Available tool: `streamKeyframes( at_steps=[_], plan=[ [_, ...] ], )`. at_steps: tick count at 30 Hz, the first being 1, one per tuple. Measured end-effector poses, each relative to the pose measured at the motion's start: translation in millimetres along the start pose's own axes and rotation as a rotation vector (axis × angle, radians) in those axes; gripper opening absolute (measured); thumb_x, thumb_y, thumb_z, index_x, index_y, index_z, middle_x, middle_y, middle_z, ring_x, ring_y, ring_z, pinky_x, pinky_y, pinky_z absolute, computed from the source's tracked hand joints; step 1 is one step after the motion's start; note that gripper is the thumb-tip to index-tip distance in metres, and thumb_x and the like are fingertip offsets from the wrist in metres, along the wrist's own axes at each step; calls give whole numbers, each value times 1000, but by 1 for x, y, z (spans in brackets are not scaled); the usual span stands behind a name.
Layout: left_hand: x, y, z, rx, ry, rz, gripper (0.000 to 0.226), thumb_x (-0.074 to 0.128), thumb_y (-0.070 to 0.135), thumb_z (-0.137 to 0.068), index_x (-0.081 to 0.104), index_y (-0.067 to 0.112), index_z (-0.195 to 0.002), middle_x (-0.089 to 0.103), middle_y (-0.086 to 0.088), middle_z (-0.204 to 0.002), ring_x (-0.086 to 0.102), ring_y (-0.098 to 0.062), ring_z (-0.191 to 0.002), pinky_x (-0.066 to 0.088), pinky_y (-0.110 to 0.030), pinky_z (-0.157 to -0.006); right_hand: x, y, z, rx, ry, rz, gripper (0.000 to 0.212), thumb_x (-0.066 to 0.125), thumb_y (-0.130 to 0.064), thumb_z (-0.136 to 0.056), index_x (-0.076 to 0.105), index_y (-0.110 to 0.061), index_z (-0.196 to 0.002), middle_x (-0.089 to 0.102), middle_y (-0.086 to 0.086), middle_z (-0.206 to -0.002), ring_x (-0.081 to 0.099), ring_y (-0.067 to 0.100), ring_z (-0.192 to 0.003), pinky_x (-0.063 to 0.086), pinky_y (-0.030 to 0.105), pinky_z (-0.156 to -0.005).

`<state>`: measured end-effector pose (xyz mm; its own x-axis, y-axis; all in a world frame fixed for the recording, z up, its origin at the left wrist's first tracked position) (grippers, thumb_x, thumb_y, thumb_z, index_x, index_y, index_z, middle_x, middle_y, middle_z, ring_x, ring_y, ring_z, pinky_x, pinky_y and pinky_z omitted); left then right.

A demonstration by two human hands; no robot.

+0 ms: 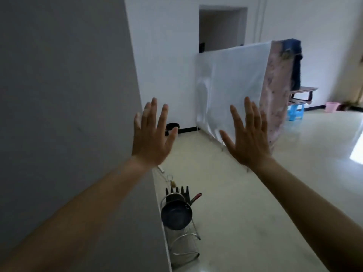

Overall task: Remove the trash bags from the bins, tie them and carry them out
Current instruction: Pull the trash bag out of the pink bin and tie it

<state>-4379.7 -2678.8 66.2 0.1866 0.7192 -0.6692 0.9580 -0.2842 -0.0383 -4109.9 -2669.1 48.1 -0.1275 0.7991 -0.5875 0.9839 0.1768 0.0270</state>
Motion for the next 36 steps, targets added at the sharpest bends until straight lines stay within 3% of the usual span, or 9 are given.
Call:
streamKeyframes(
  at_steps=[4, 8, 22, 26, 31, 36],
  plan=[
    [94, 69, -64, -4, -57, 52, 70, 32, 54, -101, 22, 14, -157, 10, -17, -166, 15, -35, -151, 20, -61, -117, 42, 104, -10, 42, -53, 73, 79, 44, -59, -96, 18, -19, -159, -2, 18, -166, 4, 36, -153, 11, 56, -121],
    [162, 93, -115, -88, -111, 107, 70, 29, 56, -100, 21, 15, -157, 10, -16, -166, 15, -34, -151, 20, -62, -116, 93, 165, -47, 31, -118, 106, 80, 43, -60, -95, 15, -20, -159, -3, 18, -166, 3, 35, -153, 10, 56, -122],
    [372, 24, -308, -73, -13, 203, 70, 28, 54, -99, 25, 12, -156, 18, -18, -164, 20, -37, -149, 19, -62, -116, 305, 185, -205, -94, -100, 147, 76, 43, -57, -96, 20, -19, -158, 11, 20, -164, 13, 35, -151, 9, 54, -123],
    [448, 14, -367, -67, -26, 225, 69, 30, 52, -100, 27, 11, -155, 20, -19, -163, 23, -38, -147, 21, -60, -114, 361, 228, -248, -72, -96, 172, 74, 45, -55, -96, 23, -17, -157, 14, 20, -163, 16, 36, -151, 13, 55, -122],
    [576, 19, -416, -38, -91, 235, 68, 30, 51, -99, 31, 10, -153, 24, -20, -161, 26, -38, -146, 26, -62, -111, 478, 305, -267, 62, -179, 168, 75, 39, -58, -94, 24, -20, -157, 15, 19, -163, 17, 36, -150, 12, 53, -122],
    [717, 22, -479, -51, -159, 212, 67, 30, 51, -100, 29, 12, -154, 20, -19, -163, 22, -36, -149, 24, -61, -114, 628, 380, -316, 29, -259, 150, 75, 36, -59, -95, 22, -19, -157, 13, 19, -164, 16, 36, -151, 10, 53, -122]
  ],
)
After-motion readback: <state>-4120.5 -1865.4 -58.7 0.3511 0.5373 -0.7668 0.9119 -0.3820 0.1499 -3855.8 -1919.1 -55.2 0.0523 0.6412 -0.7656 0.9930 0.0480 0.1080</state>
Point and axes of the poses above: each hand's wrist, its own z-axis away from the middle knuckle, its own x-axis out of the palm, y = z × x, the point moved 5 cm from there along -z, towards the middle knuckle
